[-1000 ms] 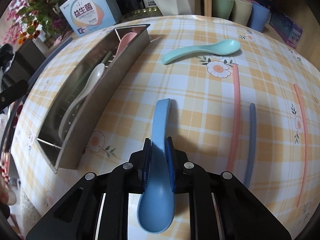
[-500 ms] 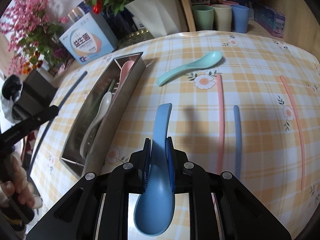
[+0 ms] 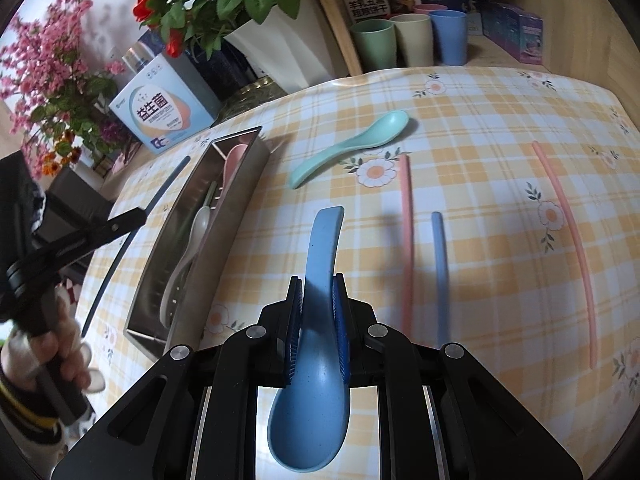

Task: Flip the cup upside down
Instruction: 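Lower the blue chopstick into the tray and open left tool while right tool carries blue spoon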

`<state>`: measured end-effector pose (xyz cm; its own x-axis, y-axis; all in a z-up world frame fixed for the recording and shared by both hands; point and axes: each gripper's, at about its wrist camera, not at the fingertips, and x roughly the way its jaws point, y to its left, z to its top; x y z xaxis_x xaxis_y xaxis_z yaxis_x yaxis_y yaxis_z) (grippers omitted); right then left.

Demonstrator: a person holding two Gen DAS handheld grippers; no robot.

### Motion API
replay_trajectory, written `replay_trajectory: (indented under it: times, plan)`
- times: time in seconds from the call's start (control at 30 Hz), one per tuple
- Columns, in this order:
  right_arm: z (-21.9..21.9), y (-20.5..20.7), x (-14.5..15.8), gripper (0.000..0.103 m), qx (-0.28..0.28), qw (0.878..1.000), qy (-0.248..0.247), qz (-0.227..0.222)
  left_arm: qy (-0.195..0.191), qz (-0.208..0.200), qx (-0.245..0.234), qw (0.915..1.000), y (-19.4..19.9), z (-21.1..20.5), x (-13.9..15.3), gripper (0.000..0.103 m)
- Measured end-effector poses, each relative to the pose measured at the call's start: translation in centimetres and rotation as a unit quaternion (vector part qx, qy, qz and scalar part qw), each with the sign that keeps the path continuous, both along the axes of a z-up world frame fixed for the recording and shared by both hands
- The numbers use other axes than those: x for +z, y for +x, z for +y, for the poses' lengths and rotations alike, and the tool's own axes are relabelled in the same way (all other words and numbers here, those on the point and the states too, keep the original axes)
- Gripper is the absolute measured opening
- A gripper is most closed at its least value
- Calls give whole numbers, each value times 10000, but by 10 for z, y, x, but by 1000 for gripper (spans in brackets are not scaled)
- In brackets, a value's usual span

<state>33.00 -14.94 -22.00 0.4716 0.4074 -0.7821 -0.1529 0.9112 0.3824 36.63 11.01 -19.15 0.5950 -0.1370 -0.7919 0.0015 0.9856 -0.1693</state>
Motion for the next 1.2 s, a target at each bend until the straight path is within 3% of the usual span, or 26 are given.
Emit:
replay_trajectory:
  times: [0.23,0.67,1.2]
  plan:
    - [-17,-1,1,15,-167,9999,37,-9,373,274,-47,9989,29,-2,-18,6]
    - [-24,-4,1,15,-250,9997,50,6,504,565,-117,9971,38,-9,-38,6]
    - [-20,-7,3,15,-226,9997,19,54,541,600,-172,9966,36,-8,-36,8]
